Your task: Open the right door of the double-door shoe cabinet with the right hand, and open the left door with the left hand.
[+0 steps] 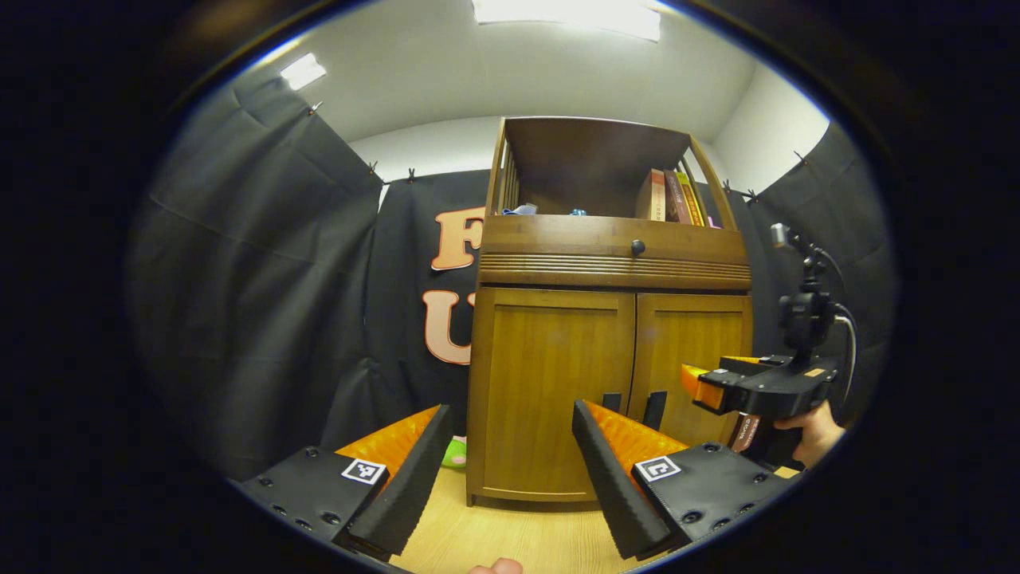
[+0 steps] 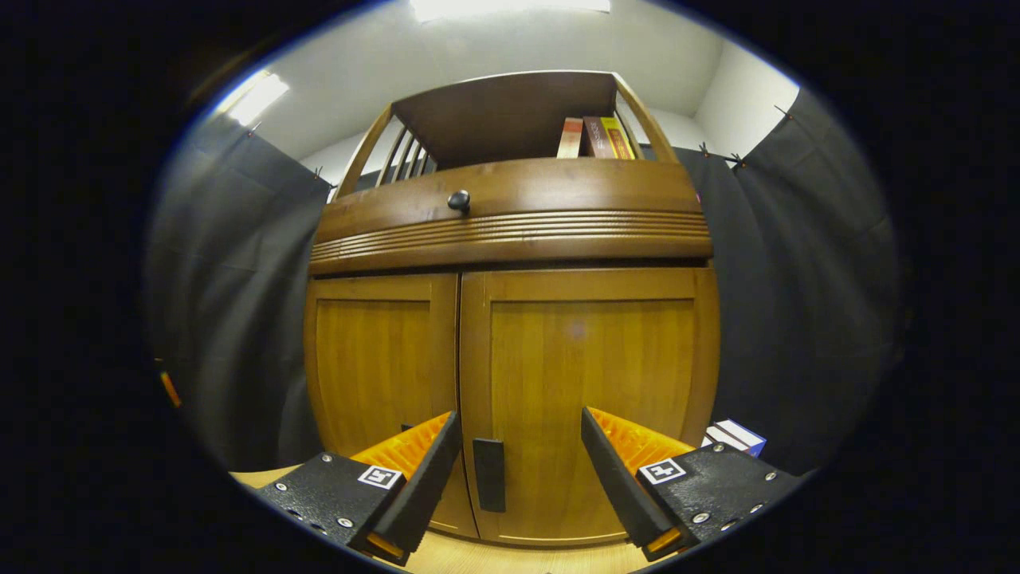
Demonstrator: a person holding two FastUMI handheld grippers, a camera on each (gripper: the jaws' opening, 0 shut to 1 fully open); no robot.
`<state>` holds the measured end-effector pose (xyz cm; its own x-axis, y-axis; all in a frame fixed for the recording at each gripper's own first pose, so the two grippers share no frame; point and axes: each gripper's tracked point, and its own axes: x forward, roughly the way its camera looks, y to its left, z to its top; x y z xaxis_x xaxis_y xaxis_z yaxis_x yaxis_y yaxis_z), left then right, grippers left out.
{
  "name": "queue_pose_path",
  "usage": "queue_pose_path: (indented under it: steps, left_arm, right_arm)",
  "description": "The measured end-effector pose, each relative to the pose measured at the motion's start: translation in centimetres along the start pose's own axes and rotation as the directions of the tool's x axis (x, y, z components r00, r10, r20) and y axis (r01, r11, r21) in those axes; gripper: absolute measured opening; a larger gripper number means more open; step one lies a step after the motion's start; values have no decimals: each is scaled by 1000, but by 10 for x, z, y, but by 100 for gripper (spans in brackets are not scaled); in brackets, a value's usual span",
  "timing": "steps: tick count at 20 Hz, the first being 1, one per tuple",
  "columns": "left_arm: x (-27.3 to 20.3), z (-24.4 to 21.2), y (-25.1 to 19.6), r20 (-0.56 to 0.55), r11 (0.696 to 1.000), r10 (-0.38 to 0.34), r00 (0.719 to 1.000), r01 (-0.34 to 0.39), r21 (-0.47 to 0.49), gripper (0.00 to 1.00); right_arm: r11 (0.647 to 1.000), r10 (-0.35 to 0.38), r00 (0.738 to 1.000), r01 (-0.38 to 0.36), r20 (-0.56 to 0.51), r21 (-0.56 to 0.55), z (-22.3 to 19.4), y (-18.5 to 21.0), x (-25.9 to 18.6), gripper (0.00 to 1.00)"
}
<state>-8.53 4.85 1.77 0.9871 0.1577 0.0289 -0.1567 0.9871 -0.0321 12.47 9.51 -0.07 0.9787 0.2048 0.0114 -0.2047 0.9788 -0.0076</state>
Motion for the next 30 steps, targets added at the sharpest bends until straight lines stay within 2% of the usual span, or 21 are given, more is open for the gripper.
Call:
queue_pose_path:
  steps: [6, 8, 9, 10, 13, 14, 15, 17, 18, 19, 20, 21, 22, 24, 25, 30]
  left_arm:
    - [-7, 6, 25, 28, 997, 63, 998, -63, 33, 98]
    - [-6, 4, 30, 28, 997, 68, 997, -69, 25, 98]
    - [-4, 2, 31, 25, 997, 69, 997, -69, 24, 98]
    - [-2, 1, 32, 24, 997, 70, 997, -70, 23, 98]
    - [3, 0, 35, 26, 997, 71, 997, -72, 27, 98]
    - [5, -1, 36, 26, 997, 74, 997, -74, 30, 98]
    - [6, -1, 37, 27, 997, 76, 997, -77, 31, 98]
    - [8, -3, 37, 21, 997, 74, 997, -75, 27, 98]
    - [10, -5, 36, 19, 997, 72, 997, -72, 28, 98]
    - [11, -6, 36, 18, 997, 70, 997, -71, 31, 98]
    - [12, -5, 36, 19, 997, 69, 997, -69, 34, 97]
    - [14, -4, 35, 22, 997, 66, 998, -67, 37, 97]
    - [13, -3, 34, 24, 997, 62, 998, -63, 41, 98]
    - [14, -1, 33, 28, 997, 55, 998, -56, 49, 97]
    - [15, 0, 31, 29, 997, 51, 998, -52, 51, 97]
    - [13, -2, 27, 18, 998, 34, 999, -35, 43, 98]
  right_arm:
    - [998, 2, 996, -7, -93, -58, -65, 9, 37, 93]
    - [996, -24, 994, 15, -104, -87, -83, 6, 45, 93]
    - [995, -39, 994, 28, -104, -98, -87, 4, 50, 84]
    - [994, -46, 993, 36, -105, -101, -90, 4, 55, 93]
    - [995, -59, 991, 49, -120, -85, -98, 5, 70, 94]
    - [995, -72, 989, 62, -127, -84, -98, 4, 72, 100]
    - [995, -77, 990, 68, -115, -77, -96, 4, 73, 94]
    - [994, -80, 992, 72, -99, -83, -97, 3, 72, 94]
    - [994, -78, 992, 71, -95, -78, -98, 3, 71, 94]
    - [995, -76, 994, 70, -82, -71, -96, 4, 71, 100]
    - [995, -77, 994, 71, -81, -70, -97, 4, 70, 94]
    - [995, -77, 994, 71, -78, -72, -96, 4, 71, 100]
    - [995, -75, 994, 70, -82, -68, -97, 5, 71, 94]
    - [996, -75, 992, 70, -99, -58, -99, 7, 72, 92]
    - [997, -71, 991, 67, -110, -41, -100, 9, 72, 88]
    - [997, -25, 989, 36, -144, 69, -107, 26, 75, 36]
